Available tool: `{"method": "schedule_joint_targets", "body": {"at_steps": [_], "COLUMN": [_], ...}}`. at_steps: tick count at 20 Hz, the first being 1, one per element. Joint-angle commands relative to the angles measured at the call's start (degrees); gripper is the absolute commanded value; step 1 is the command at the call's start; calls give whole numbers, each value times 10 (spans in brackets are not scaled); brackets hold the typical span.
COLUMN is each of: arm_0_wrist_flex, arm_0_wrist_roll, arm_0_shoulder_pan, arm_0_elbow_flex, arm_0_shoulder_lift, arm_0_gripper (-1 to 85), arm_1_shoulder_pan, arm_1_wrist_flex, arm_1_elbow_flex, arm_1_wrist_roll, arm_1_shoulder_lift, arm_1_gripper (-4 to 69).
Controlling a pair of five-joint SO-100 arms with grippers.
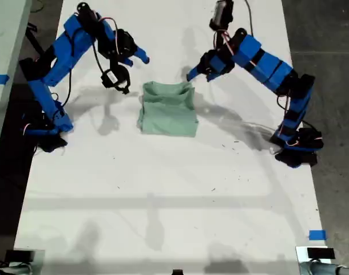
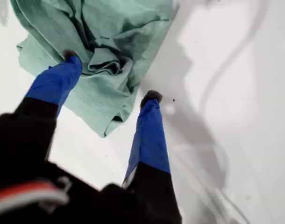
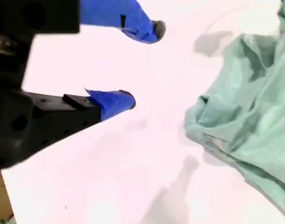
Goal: Fold t-shirt
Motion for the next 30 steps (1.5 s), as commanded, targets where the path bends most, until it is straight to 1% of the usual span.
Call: {"method": "schedule_joint_targets", "body": {"at_steps": [1, 3, 5, 6, 8, 9, 10, 11, 14, 16, 17, 18, 20, 23, 25, 27, 30], "arm_0_wrist_flex": [16, 18, 5, -20, -91, -114, -134, -155, -252, -324, -358, -382, -394, -399, -413, -432, -411], "arm_0_wrist_roll": [15, 16, 13, 11, -1, -18, -39, -66, -144, -185, -204, -218, -234, -234, -234, -234, -234], "arm_0_shoulder_pan": [-24, -4, 40, 71, 144, 178, 205, 229, 303, 339, 352, 359, 360, 345, 338, 334, 322], "arm_0_elbow_flex": [8, 61, 147, 215, 376, 453, 527, 602, 817, 944, 1005, 1059, 1115, 1149, 1182, 1216, 1243], "arm_0_shoulder_lift": [113, 185, 269, 323, 442, 489, 529, 564, 662, 717, 748, 779, 815, 834, 853, 872, 933], "arm_0_gripper": [234, 229, 218, 209, 156, 114, 42, 7, 0, 0, 0, 0, 0, 0, 0, 0, 0], "arm_1_shoulder_pan": [46, 54, 40, 18, -33, -64, -100, -135, -236, -276, -294, -321, -323, -316, -301, -280, -260], "arm_1_wrist_flex": [25, 25, 14, 7, -11, -19, -30, -40, -66, -69, -69, -83, -115, -201, -271, -323, -360], "arm_1_elbow_flex": [35, 152, 284, 348, 469, 526, 583, 637, 791, 889, 931, 957, 984, 947, 871, 765, 561], "arm_1_wrist_roll": [-21, -11, 16, 35, 79, 101, 122, 151, 244, 299, 314, 325, 323, 285, 242, 195, 130], "arm_1_shoulder_lift": [169, 280, 396, 455, 570, 626, 675, 721, 844, 947, 1009, 1055, 1061, 945, 816, 661, 433], "arm_1_gripper": [273, 259, 241, 236, 218, 212, 194, 160, 59, -11, -11, -11, -11, -11, -11, -11, -11]}}
